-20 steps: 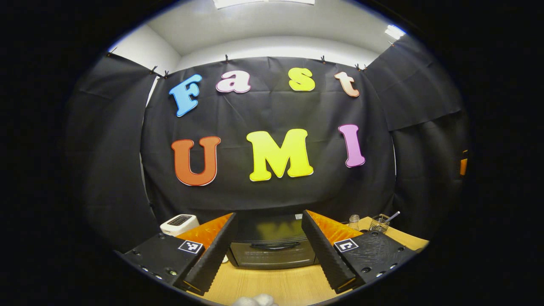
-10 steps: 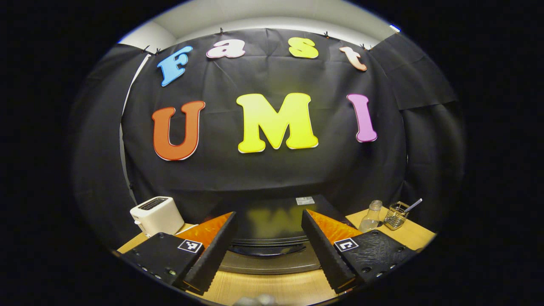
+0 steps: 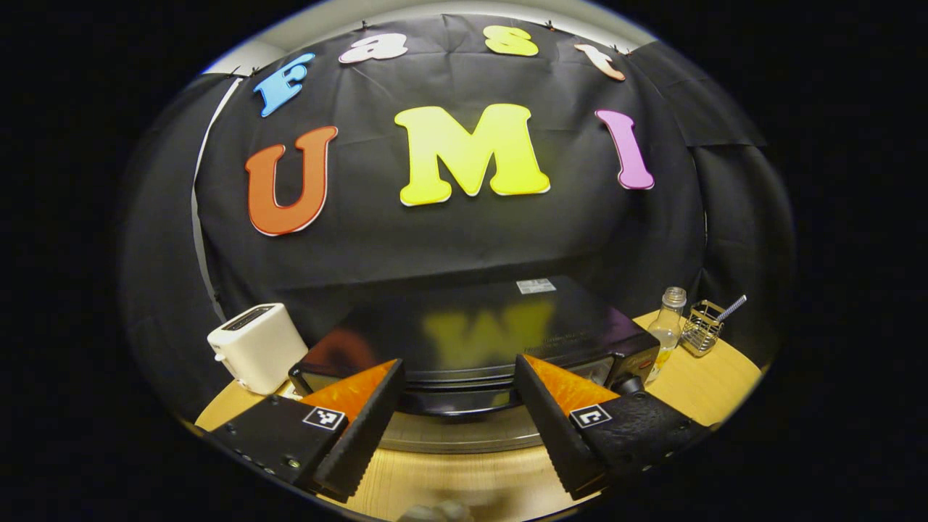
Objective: Open the electric oven with the left hand, put the food in, and close the electric oven.
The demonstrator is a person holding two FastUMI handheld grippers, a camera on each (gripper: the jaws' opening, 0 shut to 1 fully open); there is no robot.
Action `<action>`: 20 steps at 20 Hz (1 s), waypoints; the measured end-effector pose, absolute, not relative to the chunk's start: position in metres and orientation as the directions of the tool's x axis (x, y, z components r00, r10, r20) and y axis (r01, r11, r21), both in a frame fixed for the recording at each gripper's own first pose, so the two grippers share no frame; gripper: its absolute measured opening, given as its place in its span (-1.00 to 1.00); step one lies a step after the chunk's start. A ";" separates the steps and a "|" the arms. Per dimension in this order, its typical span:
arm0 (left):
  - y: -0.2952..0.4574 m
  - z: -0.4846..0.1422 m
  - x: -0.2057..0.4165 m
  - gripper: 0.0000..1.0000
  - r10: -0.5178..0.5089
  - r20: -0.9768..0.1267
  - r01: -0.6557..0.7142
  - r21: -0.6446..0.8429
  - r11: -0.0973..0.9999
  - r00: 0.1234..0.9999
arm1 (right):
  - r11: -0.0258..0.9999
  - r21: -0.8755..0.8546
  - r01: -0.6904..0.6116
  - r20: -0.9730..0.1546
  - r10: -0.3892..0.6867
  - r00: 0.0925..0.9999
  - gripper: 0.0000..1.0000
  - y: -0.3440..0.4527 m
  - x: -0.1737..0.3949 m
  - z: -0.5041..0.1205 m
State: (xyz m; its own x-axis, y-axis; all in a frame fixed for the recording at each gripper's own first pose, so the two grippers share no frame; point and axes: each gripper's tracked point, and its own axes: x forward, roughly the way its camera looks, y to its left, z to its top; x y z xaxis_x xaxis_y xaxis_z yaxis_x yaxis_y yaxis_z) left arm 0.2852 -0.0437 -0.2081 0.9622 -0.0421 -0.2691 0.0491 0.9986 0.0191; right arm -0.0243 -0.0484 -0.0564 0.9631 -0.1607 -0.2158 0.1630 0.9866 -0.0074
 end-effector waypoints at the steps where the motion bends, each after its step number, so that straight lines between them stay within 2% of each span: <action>1: -0.046 -0.209 0.284 0.92 -0.049 -0.275 0.053 0.006 0.999 0.960 | 0.987 -0.005 0.159 -0.216 -0.156 0.964 1.00 -0.047 -0.025 -0.056; 3: -0.050 -0.212 0.281 0.93 -0.060 -0.291 0.053 -0.032 0.998 0.955 | 0.988 -0.005 0.154 -0.215 -0.151 0.965 1.00 -0.045 -0.026 -0.056; 10: -0.050 -0.214 0.259 0.94 -0.059 -0.298 0.058 -0.011 0.998 0.953 | 0.988 0.016 0.151 -0.217 -0.144 0.966 1.00 -0.045 -0.037 -0.058; 11: -0.049 -0.214 0.254 0.93 -0.058 -0.296 0.059 -0.008 0.998 0.953 | 0.988 0.018 0.150 -0.218 -0.143 0.965 0.93 -0.045 -0.039 -0.060; 13: -0.049 -0.217 0.240 0.93 -0.059 -0.297 0.061 -0.005 0.998 0.953 | 0.988 0.023 0.149 -0.222 -0.141 0.965 1.00 -0.045 -0.043 -0.062; 14: -0.050 -0.219 0.234 0.93 -0.061 -0.300 0.063 -0.005 0.998 0.952 | 0.989 0.028 0.147 -0.223 -0.138 0.965 0.93 -0.044 -0.045 -0.062; 15: -0.050 -0.221 0.227 0.93 -0.063 -0.303 0.064 -0.006 0.998 0.951 | 0.989 0.030 0.144 -0.225 -0.133 0.965 1.00 -0.043 -0.047 -0.062; 16: -0.050 -0.224 0.220 0.94 -0.066 -0.306 0.067 -0.008 0.998 0.950 | 0.989 0.031 0.141 -0.227 -0.131 0.965 0.93 -0.043 -0.049 -0.065; 17: -0.050 -0.228 0.213 0.93 -0.068 -0.309 0.069 -0.008 0.998 0.949 | 0.990 0.033 0.137 -0.230 -0.126 0.965 1.00 -0.041 -0.052 -0.066; 20: -0.050 -0.242 0.190 0.93 -0.072 -0.330 0.076 0.001 0.997 0.941 | 0.991 0.035 0.126 -0.235 -0.114 0.965 1.00 -0.038 -0.059 -0.070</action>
State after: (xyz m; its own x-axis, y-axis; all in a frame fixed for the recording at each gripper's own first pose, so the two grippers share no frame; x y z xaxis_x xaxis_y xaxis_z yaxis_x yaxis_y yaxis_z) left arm 0.1902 -0.0500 -0.2417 0.9412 -0.0716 -0.3303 0.0763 0.9971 0.0014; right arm -0.0586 -0.0382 -0.0696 0.9653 -0.1142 -0.2348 0.1257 0.9915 0.0346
